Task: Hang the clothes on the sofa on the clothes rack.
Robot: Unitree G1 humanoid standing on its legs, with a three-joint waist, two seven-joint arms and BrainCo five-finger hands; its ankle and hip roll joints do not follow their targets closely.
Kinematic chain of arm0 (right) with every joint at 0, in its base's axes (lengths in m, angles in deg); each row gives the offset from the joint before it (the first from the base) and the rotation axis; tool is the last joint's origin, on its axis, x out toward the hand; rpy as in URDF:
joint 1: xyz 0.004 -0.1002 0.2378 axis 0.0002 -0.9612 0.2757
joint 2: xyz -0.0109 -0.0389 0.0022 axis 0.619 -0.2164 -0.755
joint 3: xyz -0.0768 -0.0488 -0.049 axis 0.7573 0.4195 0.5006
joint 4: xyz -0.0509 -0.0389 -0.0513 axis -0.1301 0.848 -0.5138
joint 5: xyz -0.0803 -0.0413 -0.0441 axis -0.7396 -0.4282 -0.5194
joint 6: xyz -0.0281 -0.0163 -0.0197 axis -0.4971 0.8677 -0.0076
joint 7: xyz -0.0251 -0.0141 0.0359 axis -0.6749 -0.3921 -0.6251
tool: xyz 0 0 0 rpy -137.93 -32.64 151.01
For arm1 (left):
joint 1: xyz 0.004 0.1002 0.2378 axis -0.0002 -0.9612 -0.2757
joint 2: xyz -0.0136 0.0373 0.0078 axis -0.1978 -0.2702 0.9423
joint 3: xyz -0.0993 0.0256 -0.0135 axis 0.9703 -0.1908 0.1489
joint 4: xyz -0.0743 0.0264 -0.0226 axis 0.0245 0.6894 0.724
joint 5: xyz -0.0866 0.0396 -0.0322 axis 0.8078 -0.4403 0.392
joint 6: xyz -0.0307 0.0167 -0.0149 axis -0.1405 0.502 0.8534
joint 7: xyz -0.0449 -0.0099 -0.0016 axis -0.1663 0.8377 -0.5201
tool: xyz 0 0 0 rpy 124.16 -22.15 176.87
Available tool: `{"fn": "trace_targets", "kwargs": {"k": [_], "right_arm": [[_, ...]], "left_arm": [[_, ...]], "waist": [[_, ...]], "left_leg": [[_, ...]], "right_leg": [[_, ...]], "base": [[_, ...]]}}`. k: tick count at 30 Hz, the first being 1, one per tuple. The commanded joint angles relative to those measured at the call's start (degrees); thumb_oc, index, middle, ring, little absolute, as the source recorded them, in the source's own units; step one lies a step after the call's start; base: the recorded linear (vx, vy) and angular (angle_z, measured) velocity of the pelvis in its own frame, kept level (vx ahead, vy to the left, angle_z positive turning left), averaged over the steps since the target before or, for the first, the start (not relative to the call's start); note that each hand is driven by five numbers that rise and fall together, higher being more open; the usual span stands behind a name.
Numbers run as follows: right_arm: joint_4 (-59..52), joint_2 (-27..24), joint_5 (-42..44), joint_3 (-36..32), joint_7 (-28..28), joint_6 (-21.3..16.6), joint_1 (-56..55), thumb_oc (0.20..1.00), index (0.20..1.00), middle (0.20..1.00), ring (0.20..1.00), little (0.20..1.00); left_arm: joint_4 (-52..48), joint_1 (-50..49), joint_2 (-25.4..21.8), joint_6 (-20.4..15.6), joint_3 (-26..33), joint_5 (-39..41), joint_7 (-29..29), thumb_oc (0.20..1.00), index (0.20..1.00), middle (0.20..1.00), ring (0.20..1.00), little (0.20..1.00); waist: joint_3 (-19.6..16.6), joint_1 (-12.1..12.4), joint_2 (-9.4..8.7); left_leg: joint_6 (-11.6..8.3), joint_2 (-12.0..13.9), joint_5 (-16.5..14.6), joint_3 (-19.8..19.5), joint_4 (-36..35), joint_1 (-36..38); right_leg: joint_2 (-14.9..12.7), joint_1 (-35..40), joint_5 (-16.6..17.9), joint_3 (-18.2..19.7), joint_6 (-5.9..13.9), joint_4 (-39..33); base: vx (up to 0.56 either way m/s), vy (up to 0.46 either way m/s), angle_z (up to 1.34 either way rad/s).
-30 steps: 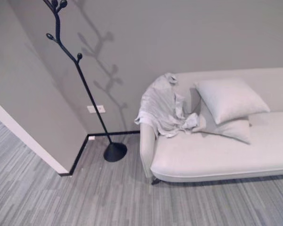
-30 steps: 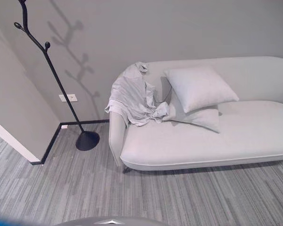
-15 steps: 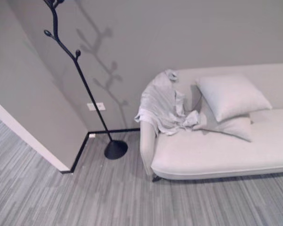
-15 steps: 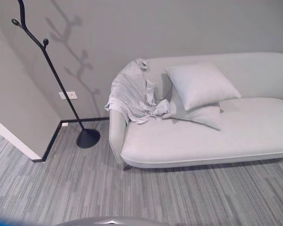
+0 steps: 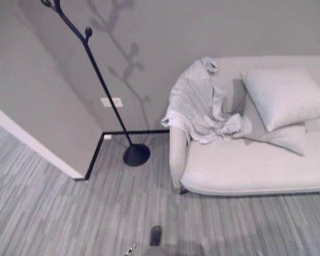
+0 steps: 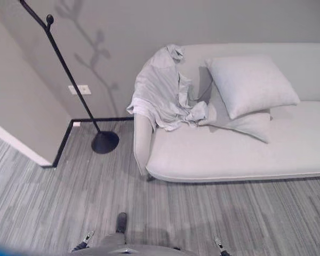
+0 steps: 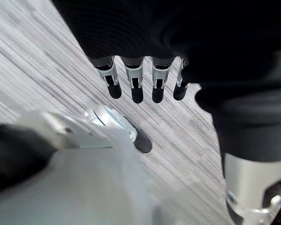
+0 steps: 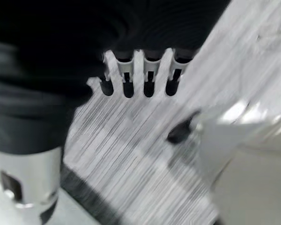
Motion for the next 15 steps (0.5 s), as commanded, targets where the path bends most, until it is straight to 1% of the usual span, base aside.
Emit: {"fn": "trace_targets", "kwargs": {"k": [1, 2, 4, 5, 6, 7, 8, 9, 10, 11, 12, 13, 14, 15], "right_arm": [[3.51, 4.48, 0.96, 2.09, 0.91, 0.24, 2.99, 1.000, 1.000, 1.000, 1.000, 1.000], [2.90, 4.63, 1.06, 2.41, 0.95, 0.03, 3.46, 1.000, 1.000, 1.000, 1.000, 1.000], [1.12, 4.99, 0.90, 3.43, 0.97, -0.60, 4.27, 1.000, 1.000, 1.000, 1.000, 1.000], [0.29, 5.01, 0.78, 3.77, 1.05, -0.82, 4.63, 1.000, 1.000, 1.000, 1.000, 1.000], [-1.40, 5.12, 0.40, 4.51, 0.97, -1.28, 5.04, 1.000, 1.000, 1.000, 1.000, 1.000], [-1.43, 5.12, 0.39, 4.51, 0.94, -1.27, 5.02, 1.000, 1.000, 1.000, 1.000, 1.000], [-2.05, 5.32, -0.25, 5.07, 0.91, -1.45, 5.24, 1.000, 1.000, 1.000, 1.000, 1.000], [-2.51, 5.44, -0.66, 5.47, 0.75, -1.61, 5.30, 1.000, 1.000, 1.000, 1.000, 1.000], [-3.11, 5.68, -1.27, 5.86, 0.59, -1.88, 5.11, 1.000, 1.000, 1.000, 1.000, 1.000], [-3.38, 5.89, -1.71, 6.16, 0.54, -1.95, 5.00, 1.000, 1.000, 1.000, 1.000, 1.000], [-3.29, 5.92, -1.93, 6.53, 0.67, -1.95, 4.76, 1.000, 1.000, 1.000, 1.000, 1.000], [-3.26, 5.84, -2.08, 6.91, 0.62, -2.05, 4.45, 1.000, 1.000, 1.000, 1.000, 1.000], [-3.11, 5.71, -2.05, 7.04, 0.70, -2.05, 4.33, 1.000, 1.000, 1.000, 1.000, 1.000], [-3.07, 5.58, -1.92, 7.08, 0.68, -2.08, 4.37, 1.000, 1.000, 1.000, 1.000, 1.000]], "left_arm": [[-2.42, 3.61, -2.39, -2.59, -2.67, -3.87, 0.61, 1.000, 1.000, 1.000, 1.000, 1.000], [-2.55, 3.94, -2.74, -2.78, -4.22, -6.39, 0.78, 1.000, 1.000, 1.000, 1.000, 1.000], [-2.53, 3.99, -2.81, -2.82, -6.33, -9.29, 1.06, 1.000, 1.000, 1.000, 1.000, 1.000], [-2.63, 3.96, -2.86, -2.59, -7.09, -10.38, 0.93, 1.000, 1.000, 1.000, 1.000, 1.000], [-2.50, 3.84, -2.83, -2.50, -8.58, -12.15, 0.79, 1.000, 1.000, 1.000, 1.000, 1.000], [-2.50, 3.84, -2.82, -2.50, -8.58, -12.16, 0.79, 1.000, 1.000, 1.000, 1.000, 1.000], [-2.26, 3.62, -2.86, -2.37, -8.79, -12.60, 0.87, 1.000, 1.000, 1.000, 1.000, 1.000], [-2.32, 3.54, -2.92, -2.21, -8.81, -12.74, 0.94, 1.000, 1.000, 1.000, 1.000, 1.000], [-2.27, 3.44, -3.12, -2.29, -8.95, -13.32, 1.11, 1.000, 1.000, 1.000, 1.000, 1.000], [-2.13, 3.10, -3.04, -2.10, -8.93, -13.47, 1.07, 1.000, 1.000, 1.000, 1.000, 1.000], [-1.99, 2.82, -3.13, -1.82, -8.84, -14.11, 0.87, 1.000, 1.000, 1.000, 1.000, 1.000], [-1.86, 2.48, -3.28, -1.98, -8.64, -14.49, 0.73, 1.000, 1.000, 1.000, 1.000, 1.000], [-1.91, 2.25, -3.33, -1.92, -8.67, -15.02, 0.45, 1.000, 1.000, 1.000, 1.000, 1.000], [-1.96, 2.20, -3.45, -1.96, -8.64, -15.15, 0.33, 1.000, 1.000, 1.000, 1.000, 1.000]], "waist": [[-3.59, 0.70, -4.24], [-3.74, 0.82, -4.77], [-3.80, 0.68, -4.94], [-3.65, 0.56, -4.80], [-2.99, 0.14, -4.30], [-2.95, 0.21, -4.31], [-2.47, 0.21, -3.79], [-2.12, 0.16, -3.19], [-1.82, 0.32, -2.59], [-1.60, 0.15, -2.04], [-1.63, -0.23, -1.71], [-1.69, -0.75, -1.25], [-1.68, -1.25, -0.57], [-1.28, -1.61, -0.39]], "left_leg": [[0.81, -1.57, -0.31, -1.59, 0.42, -5.64], [1.65, -2.70, -1.23, -0.74, 1.15, -5.70], [3.30, -4.43, -2.63, -0.05, 1.52, -4.81], [3.97, -5.16, -3.14, -0.02, 1.49, -4.18], [5.48, -6.75, -4.41, 0.38, 1.55, -2.60], [5.51, -6.77, -4.43, 0.46, 1.54, -2.55], [6.31, -7.30, -4.86, 0.65, 1.26, -1.53], [6.95, -7.39, -5.21, 0.80, 0.92, -0.51], [7.29, -7.41, -5.72, 1.32, 0.55, 0.52], [7.53, -7.30, -6.19, 1.57, 0.06, 1.95], [7.63, -7.27, -6.63, 1.86, -0.52, 3.36], [7.51, -6.97, -6.97, 2.02, -1.12, 4.47], [7.29, -6.27, -7.25, 2.04, -1.27, 5.12], [7.07, -6.06, -7.44, 2.16, -1.27, 5.68]], "right_leg": [[-7.90, -2.03, 6.34, 0.92, 3.86, 0.70], [-9.23, -2.77, 8.81, 1.05, 4.48, 2.13], [-10.82, -4.55, 12.81, 2.02, 4.85, 5.35], [-11.23, -5.35, 14.40, 2.02, 4.63, 7.29], [-12.55, -7.71, 20.00, 2.47, 4.29, 13.12], [-12.58, -7.76, 19.98, 2.58, 4.32, 13.20], [-13.68, -9.20, 22.83, 2.09, 3.78, 16.23], [-14.53, -10.38, 24.18, 0.92, 2.95, 18.80], [-15.33, -10.91, 24.25, -1.26, 2.55, 19.97], [-15.53, -11.62, 23.40, -2.97, 2.18, 21.38], [-14.28, -12.27, 21.41, -4.17, 1.81, 21.35], [-11.42, -13.26, 17.32, -4.70, 1.05, 20.47], [-7.98, -14.58, 11.91, -4.97, 0.21, 19.22], [-5.45, -15.25, 9.10, -5.24, 0.22, 17.50]], "base": [[0.26, 0.288, -0.42], [0.21, 0.266, -0.28], [0.20, 0.275, -0.16], [0.23, 0.368, -0.12], [0.14, 0.254, -0.08], [0.16, 0.286, -0.02], [0.11, 0.178, 0.05], [0.18, 0.251, 0.02], [0.17, 0.218, -0.01], [0.20, 0.190, -0.10], [0.21, 0.146, -0.25], [0.21, 0.090, -0.32], [0.19, 0.035, -0.51], [0.16, -0.009, -0.44]]}}
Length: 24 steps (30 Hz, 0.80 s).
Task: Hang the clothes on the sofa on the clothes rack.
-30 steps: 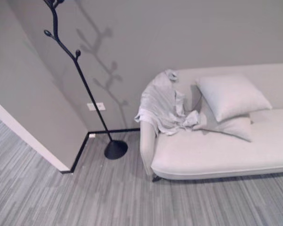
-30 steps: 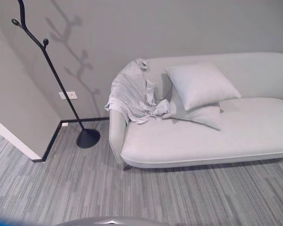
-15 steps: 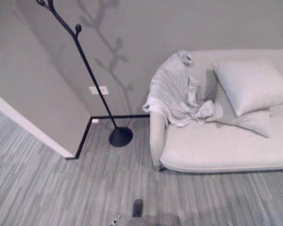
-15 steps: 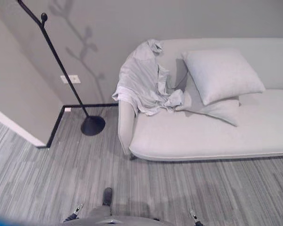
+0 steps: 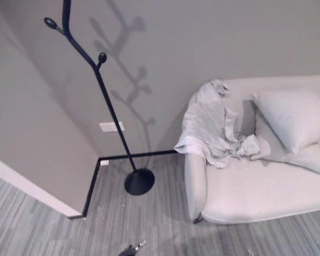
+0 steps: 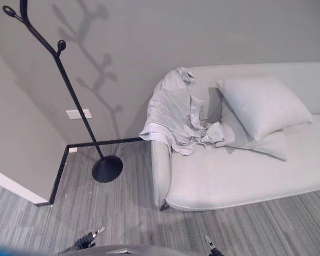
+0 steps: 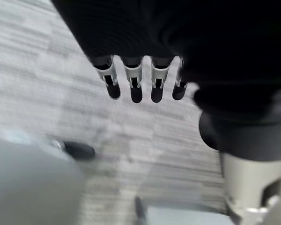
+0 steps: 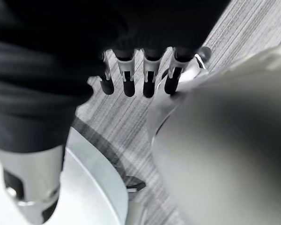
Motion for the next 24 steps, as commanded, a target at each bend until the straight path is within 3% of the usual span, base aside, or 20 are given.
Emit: {"fn": "trace_targets", "kwargs": {"k": [1, 2, 3, 4, 5, 8, 15, 18, 19, 22, 24], "right_arm": [[0.98, 1.26, -1.54, 1.21, 0.76, -0.62, 3.19, 1.000, 1.000, 1.000, 1.000, 1.000], [0.98, 1.26, -1.54, 1.21, 0.76, -0.62, 3.19, 1.000, 1.000, 1.000, 1.000, 1.000], [0.88, 1.09, -0.97, 1.89, 0.56, -0.99, 3.51, 1.000, 1.000, 1.000, 1.000, 1.000], [0.88, 1.08, -0.97, 1.89, 0.57, -0.99, 3.52, 1.000, 1.000, 1.000, 1.000, 1.000], [0.94, 1.20, -0.36, 2.34, 0.74, -0.94, 3.51, 1.000, 1.000, 1.000, 1.000, 1.000], [0.85, 1.41, 0.02, 2.85, 0.92, -0.86, 3.06, 1.000, 1.000, 1.000, 1.000, 1.000], [0.54, 0.80, -1.72, 4.12, 0.85, -1.20, 2.01, 1.000, 1.000, 1.000, 1.000, 1.000], [-3.86, -0.10, -5.50, 6.80, -0.08, -3.12, 3.20, 1.000, 1.000, 1.000, 1.000, 1.000], [-9.31, -1.22, -10.00, 8.90, -1.62, -4.47, 4.02, 1.000, 1.000, 1.000, 1.000, 1.000], [-20.13, -3.36, -15.52, 11.09, -4.17, -5.85, 4.54, 1.000, 1.000, 1.000, 1.000, 1.000], [-23.12, -4.30, -17.05, 11.51, -4.80, -5.98, 4.61, 1.000, 1.000, 1.000, 1.000, 1.000]], "left_arm": [[1.30, 1.08, -0.62, -0.43, 3.44, -2.67, -0.23, 1.000, 1.000, 1.000, 1.000, 1.000], [1.30, 1.08, -0.62, -0.43, 3.44, -2.67, -0.23, 1.000, 1.000, 1.000, 1.000, 1.000], [1.27, 1.19, -0.38, -0.48, 2.79, -3.29, 0.15, 1.000, 1.000, 1.000, 1.000, 1.000], [1.27, 1.19, -0.36, -0.48, 2.80, -3.30, 0.16, 1.000, 1.000, 1.000, 1.000, 1.000], [1.04, 1.25, 0.00, -0.73, 2.26, -3.46, 0.31, 1.000, 1.000, 1.000, 1.000, 1.000], [0.74, 1.31, 0.27, -0.99, 1.80, -3.67, 0.20, 1.000, 1.000, 1.000, 1.000, 1.000], [0.20, 0.73, 1.87, -1.21, 1.56, -3.78, 0.30, 1.000, 1.000, 1.000, 1.000, 1.000], [-0.75, 0.90, 2.16, -1.22, 0.71, -4.03, 0.56, 1.000, 1.000, 1.000, 1.000, 1.000], [-2.57, 1.20, 2.08, -1.49, 0.65, -3.16, 0.91, 1.000, 1.000, 1.000, 1.000, 1.000], [-5.53, 0.95, 2.32, -2.01, 1.07, -1.41, 1.51, 1.000, 1.000, 1.000, 1.000, 1.000], [-6.80, 0.83, 2.51, -2.24, 1.54, -0.03, 1.58, 1.000, 1.000, 1.000, 1.000, 1.000]], "waist": [[1.83, -1.51, -1.35], [1.84, -1.51, -1.35], [2.89, -2.81, -2.07], [3.10, -2.79, -2.01], [3.23, -3.38, -2.60], [3.14, -3.47, -3.14], [0.77, -2.76, -4.06], [0.94, -2.12, -5.03], [1.98, -1.81, -5.66], [3.76, -1.40, -6.18], [4.11, -1.31, -6.37]], "left_leg": [[-5.17, 4.42, 0.86, -3.76, 0.24, -4.15], [-5.18, 4.42, 0.86, -3.77, 0.24, -4.14], [-5.19, 3.44, -0.16, -4.18, 0.24, -2.00], [-5.21, 3.53, -0.26, -4.17, 0.24, -1.75], [-5.21, 3.08, -0.73, -4.88, 0.24, -0.78], [-5.22, 2.71, -1.29, -5.39, 0.24, 0.05], [-6.39, 4.08, -3.14, -6.93, 0.63, 2.87], [-7.49, 5.01, -5.08, -7.42, 5.77, 1.68], [-8.50, 4.24, -5.35, -7.73, 13.19, -1.72], [-9.34, 3.54, -3.08, -8.28, 21.07, -6.75], [-9.44, 4.11, -2.53, -8.09, 20.69, -8.35]], "right_leg": [[6.40, 1.79, 8.27, -1.09, -2.18, -16.04], [6.41, 1.80, 8.27, -1.09, -2.18, -16.04], [10.91, -0.89, 9.45, 0.44, -1.51, -22.23], [11.00, -0.58, 9.49, 0.43, -1.53, -22.38], [13.20, -1.40, 10.46, 3.32, -1.46, -24.31], [14.44, -0.17, 10.61, 6.04, -2.05, -25.51], [15.34, 5.19, 9.86, 5.52, -3.63, -28.62], [15.80, 7.10, 8.53, 4.42, -4.43, -29.11], [15.67, 7.56, 8.01, 3.89, -5.02, -28.80], [15.37, 8.44, 7.48, 3.83, -5.70, -28.96], [14.94, 8.76, 7.23, 3.70, -5.64, -29.18]], "base": [[0.09, -0.020, -0.34], [0.18, -0.042, -0.08], [0.15, -0.030, -0.05], [0.24, -0.065, -0.10], [0.10, -0.036, -0.04], [0.14, -0.076, 0.16], [0.17, -0.128, 0.27], [0.08, -0.151, 0.18], [-0.03, -0.083, 0.23], [-0.03, -0.046, 0.24], [0.02, 0.009, -0.04]]}}
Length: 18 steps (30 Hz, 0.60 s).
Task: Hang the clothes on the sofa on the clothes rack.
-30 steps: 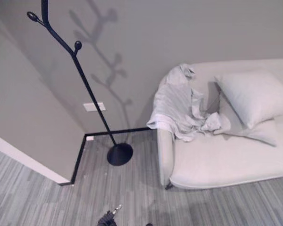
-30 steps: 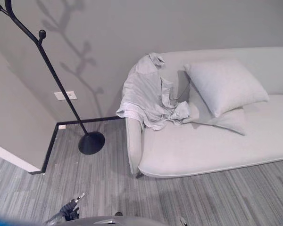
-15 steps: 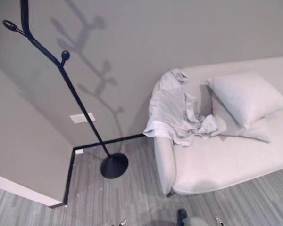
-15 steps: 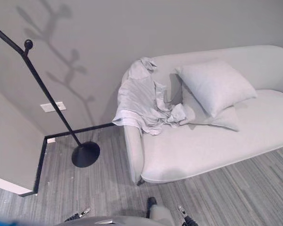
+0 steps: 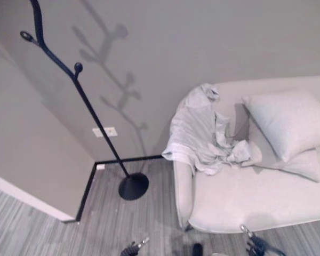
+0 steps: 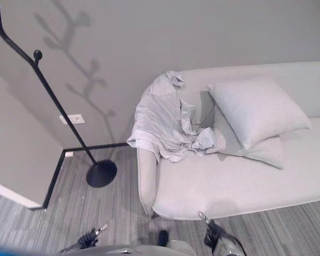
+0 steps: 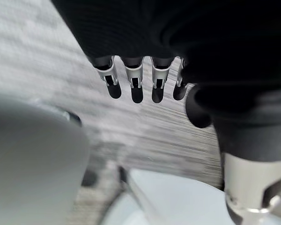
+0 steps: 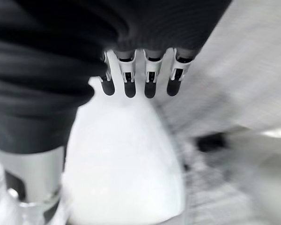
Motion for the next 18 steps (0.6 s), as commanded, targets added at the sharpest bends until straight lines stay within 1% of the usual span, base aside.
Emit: {"fn": "trace_targets", "kwargs": {"k": [1, 2, 3, 5, 6, 7, 8, 9, 10, 11, 12, 13, 14, 15, 16, 17, 18], "right_arm": [[-1.85, -1.27, -5.33, -0.63, -1.91, -2.50, 2.53, 1.000, 1.000, 1.000, 1.000, 1.000], [-3.67, -2.21, -6.66, -0.35, -2.19, -2.37, 2.67, 1.000, 1.000, 1.000, 1.000, 1.000], [-5.84, -3.03, -7.74, -0.25, -2.70, -2.39, 2.70, 1.000, 1.000, 1.000, 1.000, 1.000], [-9.23, -4.26, -11.59, 0.52, -4.10, -2.34, 2.97, 1.000, 1.000, 1.000, 1.000, 1.000], [-11.05, -4.76, -13.66, 0.59, -5.69, -2.49, 3.11, 1.000, 1.000, 1.000, 1.000, 1.000], [-12.30, -5.12, -16.12, 0.72, -7.25, -2.45, 3.27, 1.000, 1.000, 1.000, 1.000, 1.000], [-12.80, -5.43, -18.57, 0.78, -9.27, -2.32, 3.63, 1.000, 1.000, 1.000, 1.000, 1.000], [-13.69, -5.87, -21.37, 0.98, -10.85, -1.97, 4.08, 1.000, 1.000, 1.000, 1.000, 1.000], [-14.79, -6.74, -27.16, 1.31, -14.52, -0.83, 4.66, 1.000, 1.000, 1.000, 1.000, 1.000], [-15.25, -7.09, -32.80, 1.80, -17.37, 0.22, 4.97, 1.000, 1.000, 1.000, 1.000, 1.000], [-15.27, -7.08, -32.83, 1.80, -17.38, 0.24, 4.96, 1.000, 1.000, 1.000, 1.000, 1.000], [-15.37, -6.98, -34.16, 1.91, -17.79, 0.63, 5.42, 1.000, 1.000, 1.000, 1.000, 1.000], [-13.86, -6.77, -35.71, 2.19, -19.01, 1.97, 7.15, 1.000, 1.000, 1.000, 1.000, 1.000], [-13.84, -6.75, -35.71, 2.19, -19.02, 1.97, 7.18, 1.000, 1.000, 1.000, 1.000, 1.000], [-12.38, -6.81, -37.15, 2.59, -20.79, 2.04, 9.38, 1.000, 1.000, 1.000, 1.000, 1.000], [-12.34, -6.79, -37.15, 2.59, -20.81, 2.01, 9.42, 1.000, 1.000, 1.000, 1.000, 1.000], [-11.56, -6.87, -37.82, 2.84, -21.64, 2.36, 10.84, 1.000, 1.000, 1.000, 1.000, 1.000]], "left_arm": [[-0.03, -0.60, 2.22, -1.07, 0.24, 2.26, 0.78, 1.000, 1.000, 1.000, 1.000, 1.000], [-0.59, -0.96, 2.24, -1.15, 0.72, 2.96, 0.89, 1.000, 1.000, 1.000, 1.000, 1.000], [-0.84, -1.27, 2.28, -1.12, 0.90, 3.47, 0.95, 1.000, 1.000, 1.000, 1.000, 1.000], [-1.25, -1.65, 2.58, -1.11, 0.84, 4.00, 1.27, 1.000, 1.000, 1.000, 1.000, 1.000], [-1.66, -1.80, 2.63, -1.27, 1.17, 4.81, 1.55, 1.000, 1.000, 1.000, 1.000, 1.000], [-2.11, -1.89, 2.85, -1.39, 1.54, 5.75, 2.00, 1.000, 1.000, 1.000, 1.000, 1.000], [-2.39, -1.86, 3.01, -1.62, 1.89, 6.41, 2.57, 1.000, 1.000, 1.000, 1.000, 1.000], [-2.61, -1.76, 3.10, -1.94, 2.49, 7.43, 3.24, 1.000, 1.000, 1.000, 1.000, 1.000], [-2.80, -1.83, 3.49, -2.24, 3.31, 8.70, 4.56, 1.000, 1.000, 1.000, 1.000, 1.000], [-2.15, -2.48, 4.15, -2.28, 3.83, 8.88, 5.38, 1.000, 1.000, 1.000, 1.000, 1.000], [-2.16, -2.49, 4.16, -2.28, 3.83, 8.87, 5.39, 1.000, 1.000, 1.000, 1.000, 1.000], [-1.62, -2.60, 4.29, -2.40, 3.72, 8.33, 5.56, 1.000, 1.000, 1.000, 1.000, 1.000], [-0.95, -2.62, 3.58, -2.17, 3.57, 6.80, 6.09, 1.000, 1.000, 1.000, 1.000, 1.000], [-0.95, -2.61, 3.57, -2.17, 3.58, 6.79, 6.10, 1.000, 1.000, 1.000, 1.000, 1.000], [-0.79, -2.39, 2.28, -2.01, 2.79, 3.30, 6.89, 1.000, 1.000, 1.000, 1.000, 1.000], [-0.78, -2.37, 2.27, -2.00, 2.80, 3.29, 6.89, 1.000, 1.000, 1.000, 1.000, 1.000], [-0.78, -1.97, 1.47, -2.01, 2.25, 1.91, 7.20, 1.000, 1.000, 1.000, 1.000, 1.000]], "waist": [[-0.23, -0.27, 0.34], [-0.43, -0.07, -0.06], [-0.72, 0.06, -0.22], [-0.84, 0.49, 0.34], [-0.75, 0.78, 0.60], [-0.71, 1.06, 0.92], [-0.66, 1.31, 1.16], [-0.62, 1.52, 1.43], [-0.65, 2.18, 2.08], [-1.44, 2.93, 3.38], [-1.36, 2.95, 3.39], [-1.99, 3.13, 3.73], [-2.89, 3.57, 3.91], [-2.83, 3.63, 3.84], [-3.47, 4.17, 3.50], [-3.44, 4.24, 3.43], [-3.47, 4.60, 3.20]], "left_leg": [[0.46, 1.02, 2.06, 0.14, -8.13, 0.20], [0.61, 2.12, 2.09, 0.38, -10.79, 0.03], [0.53, 3.39, 3.45, 0.27, -13.02, -0.52], [-0.21, 6.74, 9.27, -1.10, -20.88, -2.07], [-0.66, 7.96, 10.83, -1.61, -24.29, -3.36], [-1.11, 8.85, 11.87, -2.01, -26.63, -4.29], [-1.53, 9.28, 12.10, -2.65, -26.93, -6.35], [-2.09, 9.48, 12.05, -2.37, -26.93, -8.31], [-2.95, 9.83, 12.37, -1.00, -26.93, -9.74], [-3.22, 10.07, 13.05, -1.77, -26.93, -8.55], [-3.23, 10.08, 13.03, -1.74, -26.93, -8.45], [-3.44, 9.70, 13.59, -1.79, -26.93, -7.78], [-3.02, 8.88, 14.47, -0.84, -26.93, -6.18], [-2.99, 8.82, 14.43, -0.74, -26.93, -6.09], [-2.28, 7.57, 14.03, 0.53, -26.93, -4.98], [-2.25, 7.53, 14.00, 0.63, -26.93, -4.94], [-1.86, 6.87, 13.80, 1.20, -26.93, -4.73]], "right_leg": [[-2.70, 7.84, -2.07, 3.51, 4.61, -1.99], [-3.19, 8.06, -2.26, 3.55, 4.84, -2.32], [-3.49, 8.01, -2.35, 3.58, 4.97, -2.49], [-3.39, 8.39, -3.59, 3.74, 4.88, -2.43], [-3.47, 8.81, -4.52, 4.04, 4.80, -2.40], [-3.49, 9.39, -5.21, 4.38, 4.79, -2.42], [-3.65, 9.98, -5.78, 4.48, 4.85, -2.59], [-3.86, 10.81, -6.23, 4.38, 4.85, -2.82], [-4.65, 13.10, -6.82, 4.28, 5.48, -3.80], [-5.14, 14.87, -7.40, 5.08, 6.22, -4.53], [-5.14, 14.96, -7.41, 5.10, 6.21, -4.54], [-6.09, 15.45, -7.36, 5.28, 6.62, -4.62], [-8.35, 15.90, -6.85, 5.46, 7.73, -4.66], [-8.44, 15.94, -6.87, 5.53, 7.76, -4.66], [-10.47, 15.48, -6.23, 5.85, 8.81, -4.60], [-10.54, 15.48, -6.24, 5.92, 8.83, -4.60], [-11.33, 15.07, -5.90, 6.07, 9.28, -4.58]], "base": [[0.09, 0.034, -0.07], [0.13, 0.046, -0.06], [0.14, 0.070, 0.03], [0.15, 0.097, 0.32], [0.15, 0.108, 0.48], [0.15, 0.117, 0.35], [0.17, 0.132, 0.28], [0.28, 0.229, 0.29], [0.42, 0.356, 0.20], [0.36, 0.301, -0.03], [0.31, 0.262, -0.29], [0.33, 0.289, -0.46], [0.33, 0.291, -0.52], [0.37, 0.343, -0.53], [0.16, 0.147, -0.56], [0.21, 0.206, -0.56], [0.09, 0.114, -0.52]]}}
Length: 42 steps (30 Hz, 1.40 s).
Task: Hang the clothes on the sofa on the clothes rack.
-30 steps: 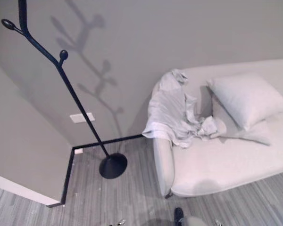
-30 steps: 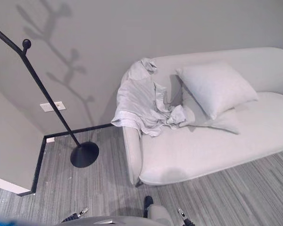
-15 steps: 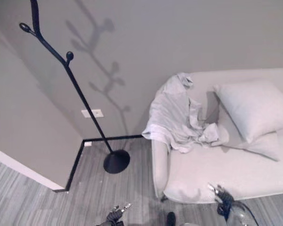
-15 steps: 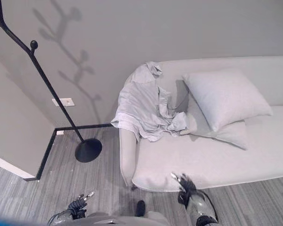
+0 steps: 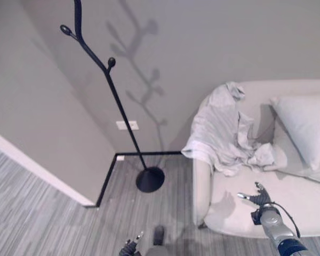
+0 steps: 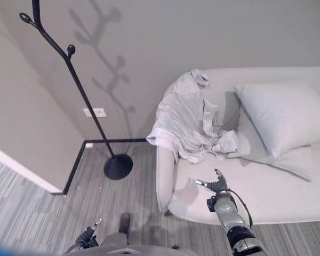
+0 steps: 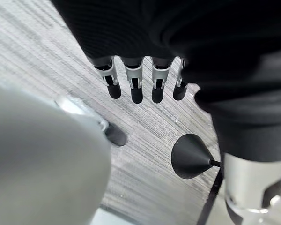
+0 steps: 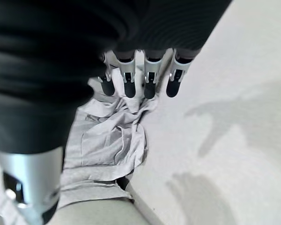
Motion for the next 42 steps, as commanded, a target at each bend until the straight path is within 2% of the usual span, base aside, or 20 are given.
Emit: {"fn": "trace_targets", "kwargs": {"k": [1, 2, 3, 5, 6, 14, 18, 25, 27, 31, 37, 39, 42], "right_arm": [[0.32, -0.18, -3.89, 0.86, -4.74, -0.18, 6.82, 1.000, 1.000, 1.000, 1.000, 1.000], [0.37, -0.15, -3.89, 0.86, -4.75, -0.20, 6.88, 1.000, 1.000, 1.000, 1.000, 1.000], [1.87, -1.09, -7.01, 1.60, -8.65, 0.45, 12.22, 1.000, 1.000, 1.000, 1.000, 1.000], [2.03, -1.43, -8.57, 1.95, -9.85, 0.99, 13.43, 1.000, 1.000, 1.000, 1.000, 1.000], [1.32, -2.97, -10.82, 2.08, -12.59, 1.78, 15.84, 1.000, 1.000, 1.000, 1.000, 1.000], [2.36, -7.20, -17.27, 2.57, -21.59, 3.98, 22.70, 1.000, 1.000, 1.000, 1.000, 1.000], [3.73, -8.83, -18.82, 4.81, -21.82, 3.30, 25.72, 1.000, 1.000, 1.000, 1.000, 1.000], [13.88, -10.71, -13.20, 10.99, -18.18, 0.35, 36.87, 1.000, 1.000, 1.000, 1.000, 1.000], [20.26, -10.49, -9.71, 12.85, -18.97, -1.14, 41.59, 1.000, 1.000, 1.000, 1.000, 1.000], [21.61, -12.29, -10.04, 15.09, -19.19, -1.81, 44.06, 1.000, 1.000, 1.000, 1.000, 1.000], [24.89, -13.99, -6.25, 13.99, -18.98, -2.29, 47.94, 1.000, 1.000, 1.000, 1.000, 1.000], [26.76, -14.81, -3.01, 13.31, -18.43, -2.24, 48.92, 1.000, 1.000, 1.000, 1.000, 1.000], [28.30, -14.63, 0.13, 12.24, -16.47, -1.74, 49.10, 1.000, 1.000, 1.000, 1.000, 1.000]], "left_arm": [[-1.08, 1.30, -2.98, -1.14, -1.92, -6.39, 1.65, 1.000, 1.000, 1.000, 1.000, 1.000], [-1.07, 1.34, -3.00, -1.13, -1.90, -6.40, 1.66, 1.000, 1.000, 1.000, 1.000, 1.000], [-1.17, 3.05, -5.00, -1.42, -2.87, -8.78, 2.57, 1.000, 1.000, 1.000, 1.000, 1.000], [-1.08, 3.51, -5.41, -1.56, -2.97, -9.02, 2.93, 1.000, 1.000, 1.000, 1.000, 1.000], [-1.91, 4.09, -5.99, -2.01, -3.08, -9.00, 3.95, 1.000, 1.000, 1.000, 1.000, 1.000], [-1.06, 3.66, -5.01, -3.16, -2.98, -8.43, 5.70, 1.000, 1.000, 1.000, 1.000, 1.000], [-0.07, 2.99, -4.46, -3.31, -3.94, -9.60, 5.61, 1.000, 1.000, 1.000, 1.000, 1.000], [-0.02, 3.55, -5.36, -3.80, -5.09, -7.84, 4.98, 1.000, 1.000, 1.000, 1.000, 1.000], [-1.74, 4.45, -5.62, -4.58, -7.19, -6.13, 4.96, 1.000, 1.000, 1.000, 1.000, 1.000], [-2.81, 5.00, -5.68, -4.84, -8.76, -5.66, 4.83, 1.000, 1.000, 1.000, 1.000, 1.000], [-3.20, 5.83, -6.06, -5.16, -9.80, -4.65, 5.20, 1.000, 1.000, 1.000, 1.000, 1.000], [-4.13, 5.96, -6.06, -5.17, -10.69, -3.62, 4.84, 1.000, 1.000, 1.000, 1.000, 1.000], [-4.61, 6.08, -5.84, -5.12, -10.83, -2.66, 4.81, 1.000, 1.000, 1.000, 1.000, 1.000]], "waist": [[-0.38, 0.64, -5.29], [-0.37, 0.68, -5.34], [0.74, 1.69, -5.98], [1.09, 1.91, -6.15], [2.04, 2.48, -6.22], [3.27, 5.45, -6.34], [3.60, 6.41, -6.46], [5.26, 9.09, -6.40], [6.48, 10.79, -5.60], [7.26, 12.17, -4.80], [7.52, 14.15, -4.13], [8.12, 15.11, -3.23], [8.59, 15.16, -2.65]], "left_leg": [[-0.24, -3.66, 5.23, 1.23, -1.09, -3.47], [-0.22, -3.70, 5.20, 1.30, -1.06, -3.48], [0.93, -5.14, 2.48, 1.52, 5.22, -7.88], [1.06, -5.40, 1.53, 1.50, 7.54, -9.86], [1.21, -5.76, 0.34, 1.32, 10.75, -12.98], [1.25, -6.89, -1.86, -0.23, 16.26, -19.99], [1.21, -7.23, -2.12, -0.68, 17.06, -21.33], [1.04, -8.19, -2.25, -1.36, 18.55, -24.38], [1.25, -9.29, -2.51, -1.66, 19.61, -26.36], [1.58, -10.30, -3.07, -1.79, 21.02, -28.31], [2.08, -11.55, -3.87, -1.78, 22.61, -30.90], [2.54, -12.49, -4.42, -1.65, 23.54, -32.30], [2.86, -13.11, -4.57, -1.56, 24.01, -33.63]], "right_leg": [[-7.75, 6.31, 2.53, -0.81, 5.49, -5.48], [-7.80, 6.28, 2.52, -0.76, 5.51, -5.48], [-9.63, 4.22, 3.79, -0.57, 6.13, -5.48], [-9.85, 3.25, 4.16, -0.48, 6.18, -5.48], [-10.02, 1.85, 4.51, -0.61, 6.07, -5.58], [-9.35, -1.70, 4.37, -1.32, 6.00, -5.59], [-9.32, -2.49, 4.49, -1.74, 6.18, -5.59], [-9.32, -4.48, 5.06, -2.31, 6.70, -5.59], [-9.82, -5.80, 5.45, -2.85, 7.17, -5.59], [-10.48, -6.85, 5.89, -3.37, 7.65, -5.59], [-11.48, -8.04, 6.56, -4.29, 8.26, -5.59], [-12.25, -8.74, 7.03, -4.79, 8.77, -5.59], [-12.83, -9.70, 7.59, -4.99, 9.04, -5.59]], "base": [[0.09, 0.114, -0.40], [0.05, 0.149, -0.30], [0.02, 0.099, -0.18], [-0.03, 0.068, -0.03], [-0.06, 0.028, 0.09], [-0.01, 0.011, 0.09], [0.01, 0.000, -0.01], [0.00, 0.010, 0.02], [0.03, 0.061, 0.15], [0.02, 0.050, 0.14], [0.02, 0.053, 0.05], [0.03, 0.081, 0.01], [0.01, 0.075, -0.02]]}}
